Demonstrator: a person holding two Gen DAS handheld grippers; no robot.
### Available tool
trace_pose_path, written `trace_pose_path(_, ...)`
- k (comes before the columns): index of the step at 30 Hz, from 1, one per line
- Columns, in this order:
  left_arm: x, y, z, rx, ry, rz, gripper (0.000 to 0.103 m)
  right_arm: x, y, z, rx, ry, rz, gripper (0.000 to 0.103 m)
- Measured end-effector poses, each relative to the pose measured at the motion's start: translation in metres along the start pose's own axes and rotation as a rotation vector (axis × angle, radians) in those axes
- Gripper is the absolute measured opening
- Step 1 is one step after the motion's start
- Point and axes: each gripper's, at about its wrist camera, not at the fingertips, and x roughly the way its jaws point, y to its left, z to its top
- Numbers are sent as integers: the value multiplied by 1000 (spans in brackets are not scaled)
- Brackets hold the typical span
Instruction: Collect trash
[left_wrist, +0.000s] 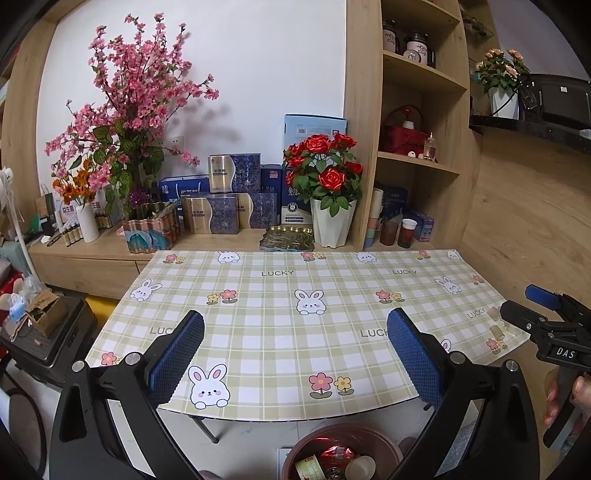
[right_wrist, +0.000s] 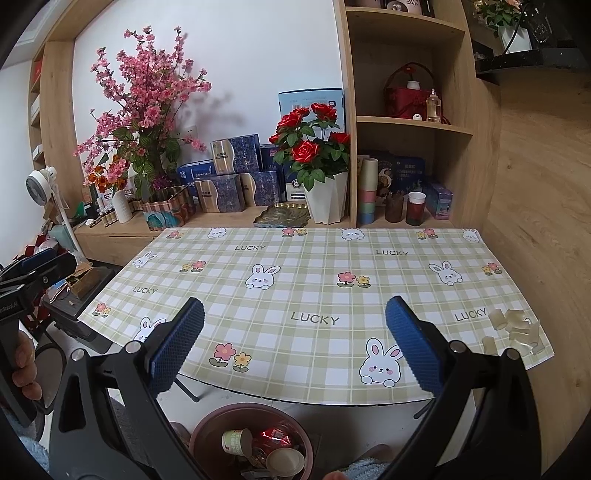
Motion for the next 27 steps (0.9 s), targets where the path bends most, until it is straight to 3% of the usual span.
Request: trace_pose_path(27,0,1,-1,12,12,23,97,0,-4,0,7,1,-2,97)
